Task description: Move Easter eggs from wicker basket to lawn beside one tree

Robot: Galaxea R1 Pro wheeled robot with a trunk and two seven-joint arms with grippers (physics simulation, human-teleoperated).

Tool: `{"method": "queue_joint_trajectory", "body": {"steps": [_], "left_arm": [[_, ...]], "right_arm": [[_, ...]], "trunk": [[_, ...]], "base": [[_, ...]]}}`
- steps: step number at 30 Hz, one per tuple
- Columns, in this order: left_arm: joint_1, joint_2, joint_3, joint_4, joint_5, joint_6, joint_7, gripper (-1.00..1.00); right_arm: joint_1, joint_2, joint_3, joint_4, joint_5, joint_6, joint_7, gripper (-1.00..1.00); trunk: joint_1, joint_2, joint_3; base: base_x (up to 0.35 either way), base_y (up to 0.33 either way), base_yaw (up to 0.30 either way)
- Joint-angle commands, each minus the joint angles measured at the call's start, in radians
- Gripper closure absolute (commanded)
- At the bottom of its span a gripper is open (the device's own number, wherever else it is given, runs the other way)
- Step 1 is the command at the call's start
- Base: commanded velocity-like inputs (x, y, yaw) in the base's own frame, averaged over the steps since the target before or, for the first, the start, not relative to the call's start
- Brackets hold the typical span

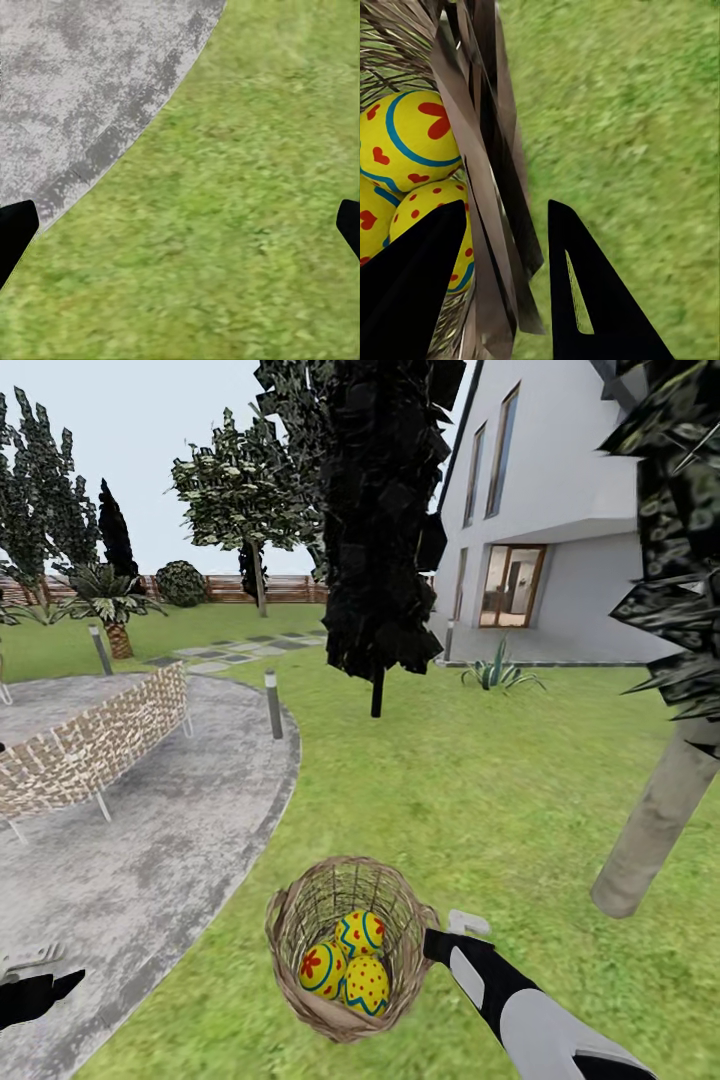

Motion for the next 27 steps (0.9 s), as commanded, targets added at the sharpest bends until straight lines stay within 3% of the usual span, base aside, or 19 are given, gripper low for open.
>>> {"method": "queue_joint_trajectory", "body": {"steps": [1,10,22,27], "left_arm": [[-0.001,0.000,0.001,0.000,0.005,0.007,-0.002,-1.00],[-0.001,0.000,0.002,0.000,0.005,0.007,-0.002,-1.00],[-0.001,0.000,0.002,0.000,0.005,0.007,-0.002,-1.00],[-0.001,0.000,0.002,0.001,0.005,0.007,-0.002,-1.00]], "right_arm": [[-0.001,0.001,-0.004,-0.003,-0.013,0.005,-0.004,1.00],[-0.001,0.001,-0.004,-0.003,-0.013,0.005,-0.004,1.00],[-0.001,0.000,-0.005,-0.003,-0.013,0.005,-0.004,1.00],[-0.001,0.000,-0.005,-0.003,-0.013,0.005,-0.004,1.00]], "trunk": [[0.001,-0.002,-0.002],[0.001,-0.002,0.000],[0.001,-0.002,0.000],[0.001,-0.002,0.001]], "base": [[0.271,0.192,0.000],[0.270,0.192,-0.116],[0.265,0.203,-0.016],[0.264,0.207,-0.183]]}}
